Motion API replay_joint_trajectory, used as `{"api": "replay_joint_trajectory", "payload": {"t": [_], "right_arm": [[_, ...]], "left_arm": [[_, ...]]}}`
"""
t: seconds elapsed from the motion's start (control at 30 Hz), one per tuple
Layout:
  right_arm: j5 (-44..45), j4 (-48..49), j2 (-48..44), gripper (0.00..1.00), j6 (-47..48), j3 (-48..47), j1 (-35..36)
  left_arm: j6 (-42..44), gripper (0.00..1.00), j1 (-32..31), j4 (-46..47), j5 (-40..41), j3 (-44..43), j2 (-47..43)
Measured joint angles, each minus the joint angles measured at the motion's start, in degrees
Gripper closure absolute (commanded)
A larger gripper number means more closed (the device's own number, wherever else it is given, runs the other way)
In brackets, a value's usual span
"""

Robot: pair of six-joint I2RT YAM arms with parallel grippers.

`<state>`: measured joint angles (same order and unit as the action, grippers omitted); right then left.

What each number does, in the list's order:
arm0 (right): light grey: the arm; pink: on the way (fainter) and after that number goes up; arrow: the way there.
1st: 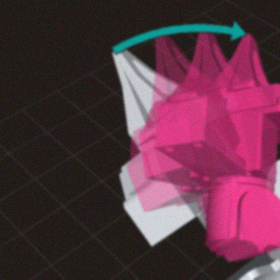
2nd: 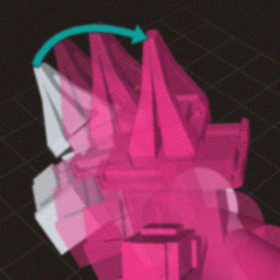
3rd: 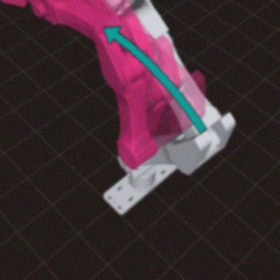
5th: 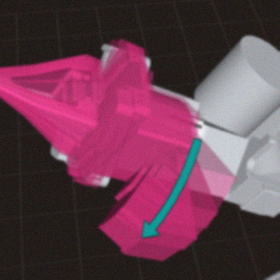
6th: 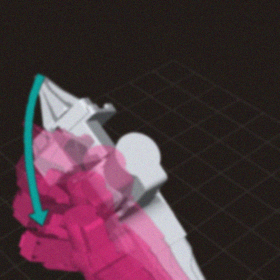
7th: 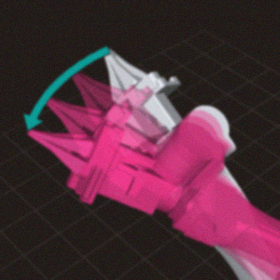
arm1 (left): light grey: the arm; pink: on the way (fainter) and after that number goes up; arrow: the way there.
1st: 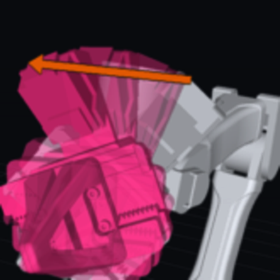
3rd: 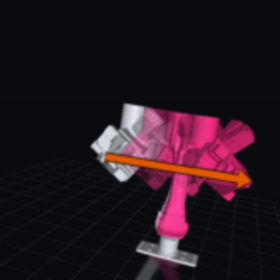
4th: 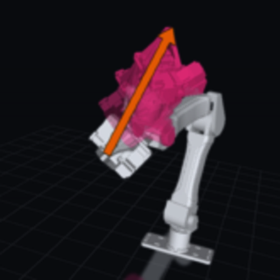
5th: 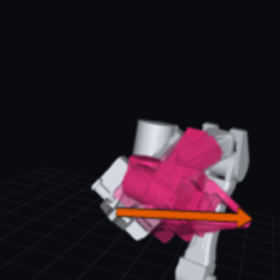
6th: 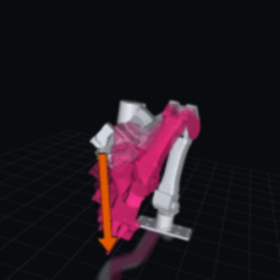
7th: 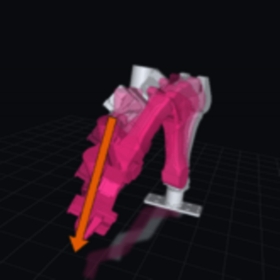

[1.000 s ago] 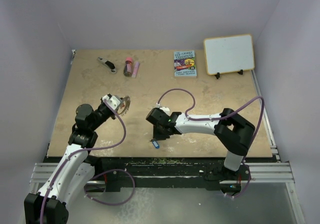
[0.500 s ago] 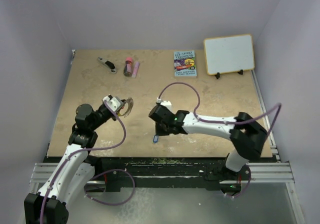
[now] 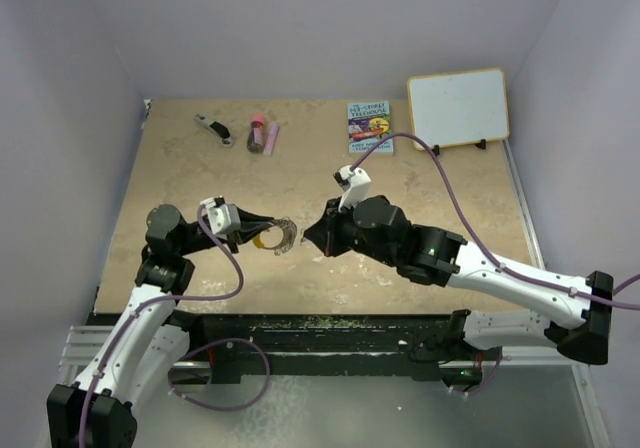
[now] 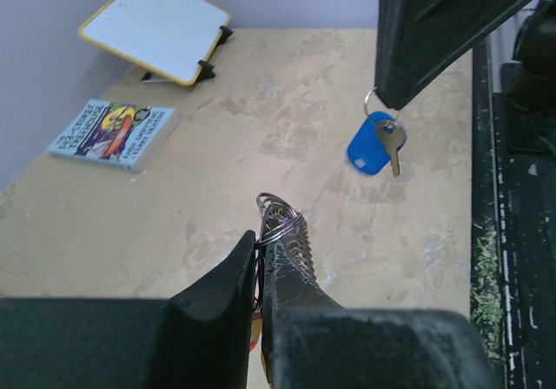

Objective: Put the keys on the keyring

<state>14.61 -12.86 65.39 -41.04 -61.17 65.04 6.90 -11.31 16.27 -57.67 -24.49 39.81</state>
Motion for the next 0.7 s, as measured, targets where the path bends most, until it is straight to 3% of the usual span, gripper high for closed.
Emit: {"api": "replay_joint_trajectory", "payload": {"t": [0.33,0.7], "right_arm": [[-2.4,6.7,5.7,1.00,0.3,0.0,0.6],[-3.7,8.2,7.2,1.00,0.3,-2.4,0.6]], "left_arm": [[-4.8,0.96,0.0,1.4,-6.1,-2.4,-0.6],[-3.6,0.96,0.0,-0.2,-8.7,-2.5,-1.0]]}}
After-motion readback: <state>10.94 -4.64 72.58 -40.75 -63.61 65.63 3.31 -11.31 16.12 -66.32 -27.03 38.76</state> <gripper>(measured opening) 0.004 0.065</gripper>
